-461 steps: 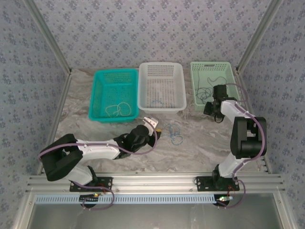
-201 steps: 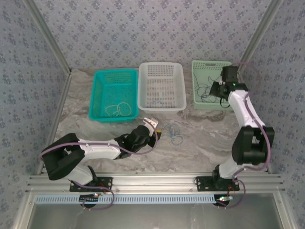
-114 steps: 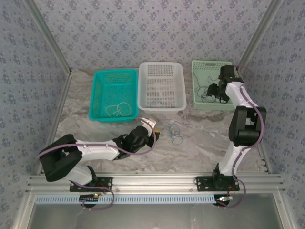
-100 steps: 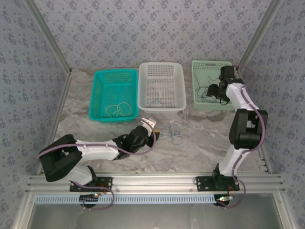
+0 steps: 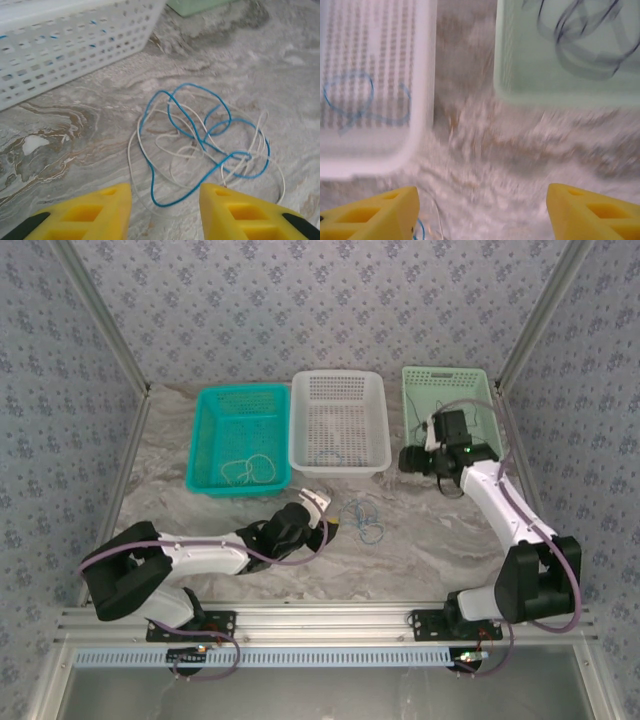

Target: Untangle the cables

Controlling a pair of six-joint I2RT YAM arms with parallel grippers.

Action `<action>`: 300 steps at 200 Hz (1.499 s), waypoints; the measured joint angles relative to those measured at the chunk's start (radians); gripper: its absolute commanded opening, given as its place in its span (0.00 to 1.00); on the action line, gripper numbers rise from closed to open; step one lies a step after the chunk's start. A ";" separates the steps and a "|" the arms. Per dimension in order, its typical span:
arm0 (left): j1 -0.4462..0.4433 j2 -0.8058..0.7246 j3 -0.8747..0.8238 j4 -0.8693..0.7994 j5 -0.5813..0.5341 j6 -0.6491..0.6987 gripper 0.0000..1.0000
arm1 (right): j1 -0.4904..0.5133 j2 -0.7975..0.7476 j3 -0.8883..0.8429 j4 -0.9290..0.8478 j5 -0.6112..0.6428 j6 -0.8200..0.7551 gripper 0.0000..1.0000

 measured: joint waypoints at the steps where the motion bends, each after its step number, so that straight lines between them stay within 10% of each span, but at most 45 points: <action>1: 0.000 0.000 0.000 -0.001 0.002 0.002 0.41 | 0.002 -0.001 -0.010 0.002 -0.003 0.002 0.69; 139: 0.013 0.177 0.132 -0.064 0.186 0.205 0.41 | 0.072 -0.299 -0.375 0.158 -0.066 0.158 0.74; 200: 0.037 0.212 0.156 -0.062 0.197 0.207 0.00 | 0.072 -0.299 -0.399 0.179 -0.066 0.183 0.74; 300: 0.039 -0.083 0.142 -0.146 0.188 0.172 0.00 | 0.187 -0.373 -0.439 0.236 -0.057 0.183 0.80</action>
